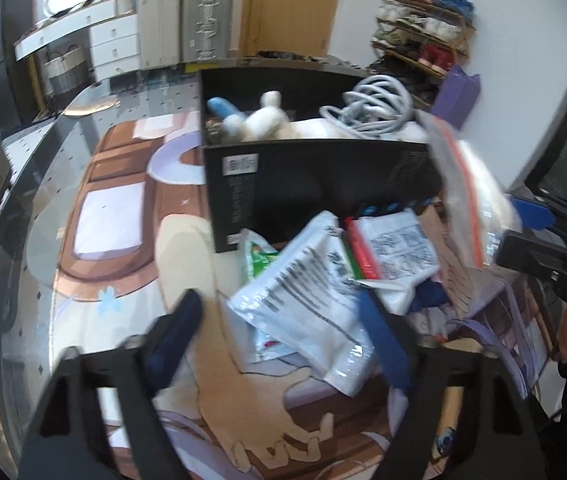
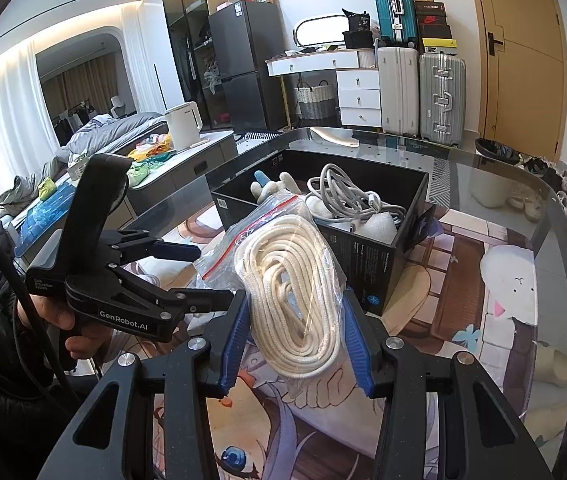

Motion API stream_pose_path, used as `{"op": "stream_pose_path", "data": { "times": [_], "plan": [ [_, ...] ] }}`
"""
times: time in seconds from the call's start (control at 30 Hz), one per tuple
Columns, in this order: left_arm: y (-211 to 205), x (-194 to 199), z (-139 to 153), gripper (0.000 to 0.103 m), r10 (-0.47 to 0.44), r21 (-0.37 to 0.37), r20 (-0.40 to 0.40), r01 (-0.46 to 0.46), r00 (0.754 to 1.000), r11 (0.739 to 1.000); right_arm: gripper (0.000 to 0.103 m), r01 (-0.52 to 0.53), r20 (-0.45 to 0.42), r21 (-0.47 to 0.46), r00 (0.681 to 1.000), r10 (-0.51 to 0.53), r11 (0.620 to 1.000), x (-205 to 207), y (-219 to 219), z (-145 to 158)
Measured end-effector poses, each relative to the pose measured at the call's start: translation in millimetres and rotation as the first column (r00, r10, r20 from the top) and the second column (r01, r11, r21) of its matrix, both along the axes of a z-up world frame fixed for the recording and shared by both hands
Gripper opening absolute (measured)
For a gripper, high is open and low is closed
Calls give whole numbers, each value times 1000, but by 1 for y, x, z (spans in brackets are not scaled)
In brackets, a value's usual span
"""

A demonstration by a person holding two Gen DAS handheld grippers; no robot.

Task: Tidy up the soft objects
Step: 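Close left gripper on the white medicine packet while right gripper holds the rope bag, then lift the medicine packet with left tool while right tool carries the rope bag to the box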

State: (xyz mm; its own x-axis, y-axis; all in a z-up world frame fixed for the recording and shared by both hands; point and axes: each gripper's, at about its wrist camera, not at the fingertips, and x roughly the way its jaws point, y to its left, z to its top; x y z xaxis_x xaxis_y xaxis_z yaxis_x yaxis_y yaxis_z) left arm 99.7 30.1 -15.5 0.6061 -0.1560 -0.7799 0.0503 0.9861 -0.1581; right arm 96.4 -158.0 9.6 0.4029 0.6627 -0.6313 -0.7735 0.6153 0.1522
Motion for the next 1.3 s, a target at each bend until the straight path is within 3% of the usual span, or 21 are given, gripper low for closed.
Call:
{"op": "stream_pose_path", "data": {
  "times": [0.1, 0.37, 1.03, 1.3],
  "plan": [
    [-1, -2, 4, 44, -16, -1, 16, 16, 1000, 1000, 45, -2, 1, 0, 1000, 2, 1000, 0, 0, 0],
    [13, -8, 14, 28, -5, -1, 71, 5, 997, 1000, 45, 0, 0, 2, 1000, 0, 1000, 1, 0, -1],
    [15, -21, 37, 14, -54, 2, 168, 55, 984, 999, 45, 10, 39, 39, 999, -12, 999, 1, -7, 9],
    [16, -25, 45, 11, -59, -33, 195, 67, 979, 997, 45, 13, 44, 45, 999, -15, 999, -1, -9, 12]
  ]
}}
